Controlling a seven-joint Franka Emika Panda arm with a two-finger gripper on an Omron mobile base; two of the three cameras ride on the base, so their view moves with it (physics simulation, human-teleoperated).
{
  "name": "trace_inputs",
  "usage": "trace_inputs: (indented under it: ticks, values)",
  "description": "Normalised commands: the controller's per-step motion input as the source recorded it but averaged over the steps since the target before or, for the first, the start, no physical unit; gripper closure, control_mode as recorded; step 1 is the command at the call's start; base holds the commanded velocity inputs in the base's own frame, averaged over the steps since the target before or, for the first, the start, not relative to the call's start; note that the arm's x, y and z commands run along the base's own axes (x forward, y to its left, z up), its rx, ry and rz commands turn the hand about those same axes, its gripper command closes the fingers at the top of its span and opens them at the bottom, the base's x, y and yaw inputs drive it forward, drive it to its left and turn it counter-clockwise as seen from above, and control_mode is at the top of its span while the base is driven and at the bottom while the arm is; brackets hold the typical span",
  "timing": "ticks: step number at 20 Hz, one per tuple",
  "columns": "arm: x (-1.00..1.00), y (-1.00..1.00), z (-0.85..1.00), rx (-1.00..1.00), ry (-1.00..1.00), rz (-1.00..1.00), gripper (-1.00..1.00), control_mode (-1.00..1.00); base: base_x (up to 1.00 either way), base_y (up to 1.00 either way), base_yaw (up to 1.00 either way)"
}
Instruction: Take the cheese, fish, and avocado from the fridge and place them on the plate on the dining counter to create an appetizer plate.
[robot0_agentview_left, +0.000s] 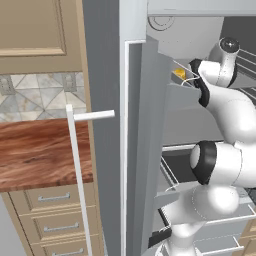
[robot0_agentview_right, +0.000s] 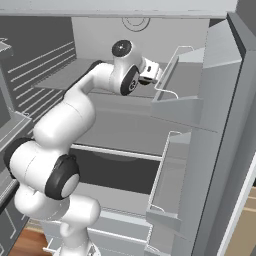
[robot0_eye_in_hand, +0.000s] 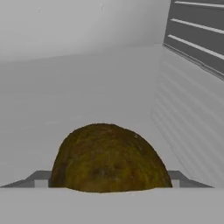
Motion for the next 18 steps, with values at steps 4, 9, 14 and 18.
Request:
trace_inputs:
  ticks: [4,9,14,18]
  values:
    - [0.28,0.03,-0.23,0.00,-0.01,0.00,1.00,-1.00,0.00,0.00,0.00]
    - [-0.43,0.02,-0.12,0.00,0.05,0.00,1.00,-1.00,0.00,0.00,0.00]
    - [-1.00,0.27,-0.01,-0.02,0.07,0.01,1.00,-1.00,0.00,0.00,0.00]
    - [-1.00,0.43,0.03,-0.05,0.00,0.02,1.00,-1.00,0.00,0.00,0.00]
